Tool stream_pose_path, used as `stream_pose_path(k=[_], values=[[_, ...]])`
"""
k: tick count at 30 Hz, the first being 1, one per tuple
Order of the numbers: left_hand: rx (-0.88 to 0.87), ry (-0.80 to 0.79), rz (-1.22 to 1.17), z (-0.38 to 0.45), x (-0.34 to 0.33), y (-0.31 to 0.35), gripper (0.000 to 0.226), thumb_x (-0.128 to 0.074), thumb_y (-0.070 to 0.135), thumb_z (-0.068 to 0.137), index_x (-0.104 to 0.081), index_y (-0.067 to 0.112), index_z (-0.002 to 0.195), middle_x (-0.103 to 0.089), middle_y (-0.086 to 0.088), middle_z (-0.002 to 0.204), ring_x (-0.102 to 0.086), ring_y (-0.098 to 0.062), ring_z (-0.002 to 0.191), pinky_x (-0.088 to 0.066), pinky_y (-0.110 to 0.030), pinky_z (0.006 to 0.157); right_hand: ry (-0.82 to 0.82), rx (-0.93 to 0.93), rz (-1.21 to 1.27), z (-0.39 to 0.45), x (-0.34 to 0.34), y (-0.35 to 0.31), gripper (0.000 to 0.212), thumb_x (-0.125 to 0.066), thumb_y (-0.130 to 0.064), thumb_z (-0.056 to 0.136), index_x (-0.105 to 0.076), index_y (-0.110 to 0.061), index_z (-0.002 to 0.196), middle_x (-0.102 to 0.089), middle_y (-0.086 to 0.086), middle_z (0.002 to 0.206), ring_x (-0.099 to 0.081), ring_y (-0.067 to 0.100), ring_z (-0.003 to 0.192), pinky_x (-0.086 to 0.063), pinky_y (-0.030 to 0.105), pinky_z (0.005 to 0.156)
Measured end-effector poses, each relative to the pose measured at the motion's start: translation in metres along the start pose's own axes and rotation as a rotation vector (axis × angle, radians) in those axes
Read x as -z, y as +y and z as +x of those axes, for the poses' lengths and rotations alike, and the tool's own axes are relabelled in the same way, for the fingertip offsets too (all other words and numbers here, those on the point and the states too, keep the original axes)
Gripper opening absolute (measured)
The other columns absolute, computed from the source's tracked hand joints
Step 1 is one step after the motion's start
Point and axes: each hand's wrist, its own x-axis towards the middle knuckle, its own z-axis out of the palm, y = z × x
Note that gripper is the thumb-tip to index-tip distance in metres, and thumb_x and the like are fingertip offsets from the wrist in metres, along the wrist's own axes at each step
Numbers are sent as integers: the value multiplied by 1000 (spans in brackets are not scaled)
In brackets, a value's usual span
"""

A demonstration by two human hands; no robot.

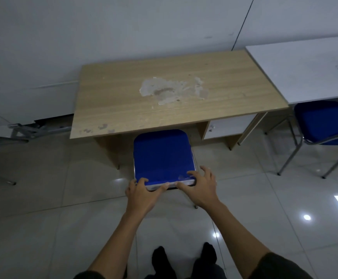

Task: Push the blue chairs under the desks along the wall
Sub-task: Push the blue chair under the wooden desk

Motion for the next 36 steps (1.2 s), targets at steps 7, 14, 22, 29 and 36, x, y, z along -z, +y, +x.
stream_pose_path(k=[7, 14, 22, 29, 36], values=[[-41, 25, -10, 21, 7, 8, 93, -67, 89, 69, -58, 22, 133, -35, -7, 159, -30, -34, 148, -44, -50, 109, -27, 1, 62, 24, 1, -5, 62, -66, -83, 75, -70, -38, 118, -18, 4, 172, -6, 31, 159, -19, 65, 124], [-45, 38, -37, 69, 19, 25, 89, -66, 94, 63, -59, 26, 120, -43, -5, 148, -37, -32, 141, -47, -49, 109, -60, 45, 18, 75, 12, -20, 74, -57, -90, 71, -70, -36, 119, -23, 5, 170, -10, 30, 157, -24, 58, 121], [-36, 78, -90, 134, 39, 69, 89, -66, 96, 58, -59, 25, 111, -44, -4, 141, -49, -29, 133, -51, -46, 106, -128, 58, -21, 160, 33, -48, 68, -59, -88, 74, -72, -33, 113, -23, 8, 170, -10, 29, 158, -25, 57, 120], [-23, 97, -36, 195, 61, 96, 89, -64, 98, 58, -64, 26, 112, -47, -5, 140, -53, -28, 130, -53, -46, 105, -160, 38, -25, 222, 45, -82, 66, -66, -80, 81, -70, -29, 123, -15, 4, 173, -5, 30, 159, -21, 61, 122], [-54, 127, -34, 218, 71, 104, 67, -76, 81, 70, -66, 25, 104, -51, -6, 140, -55, -25, 128, -53, -42, 104, -124, 21, 13, 245, 41, -95, 65, -71, -79, 77, -71, -28, 117, -21, 1, 169, -8, 29, 156, -22, 66, 121]])
